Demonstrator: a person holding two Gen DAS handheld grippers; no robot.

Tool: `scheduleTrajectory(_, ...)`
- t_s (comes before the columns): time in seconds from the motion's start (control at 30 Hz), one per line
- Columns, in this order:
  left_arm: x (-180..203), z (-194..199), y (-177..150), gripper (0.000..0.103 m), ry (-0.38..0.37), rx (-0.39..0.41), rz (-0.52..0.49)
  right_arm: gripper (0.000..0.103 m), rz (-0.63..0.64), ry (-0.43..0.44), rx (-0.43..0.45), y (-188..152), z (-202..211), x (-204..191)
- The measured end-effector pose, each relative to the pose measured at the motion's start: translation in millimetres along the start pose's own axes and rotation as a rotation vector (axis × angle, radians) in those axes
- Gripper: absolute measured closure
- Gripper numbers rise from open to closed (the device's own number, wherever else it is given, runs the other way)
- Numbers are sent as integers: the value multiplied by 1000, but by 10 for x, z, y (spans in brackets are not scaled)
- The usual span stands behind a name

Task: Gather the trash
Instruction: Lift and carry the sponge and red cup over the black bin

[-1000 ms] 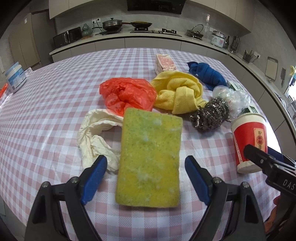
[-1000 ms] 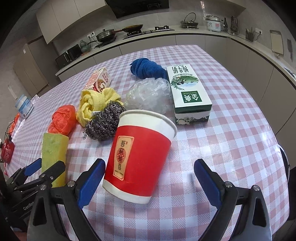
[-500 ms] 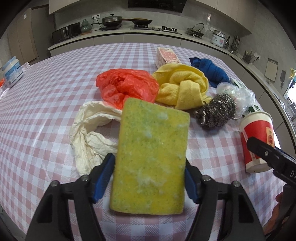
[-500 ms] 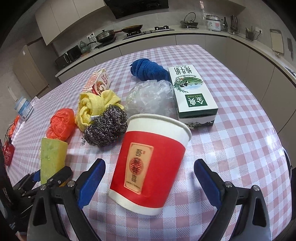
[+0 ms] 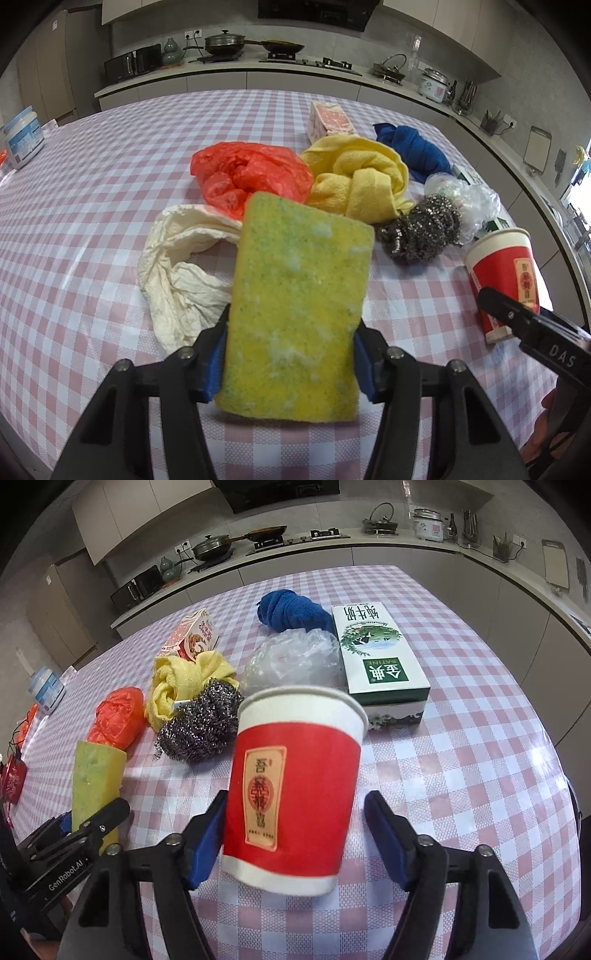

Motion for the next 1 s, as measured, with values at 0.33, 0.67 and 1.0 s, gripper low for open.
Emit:
scheduleTrajectory(0.33, -82, 83, -33, 51, -56, 8, 60, 44, 27, 24, 13, -62, 74, -11)
scheduleTrajectory(0.67, -168, 324, -27, 52, -97, 52, 130, 44, 16, 46, 60, -91, 311, 98)
scheduleTrajectory(1.0, -42, 522, -33, 52, -56, 96, 126, 44, 7, 79, 93, -96, 537, 262)
Point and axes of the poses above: each gripper's, at about its wrist camera, not at the fingertips, and z roughly against the way its jaws point, x to its right, y to its top, the point moved 1 cm from there along -z, roughly the way its jaws point, and after that the axes turned 3 degrees about x, right-handed, at the moved point
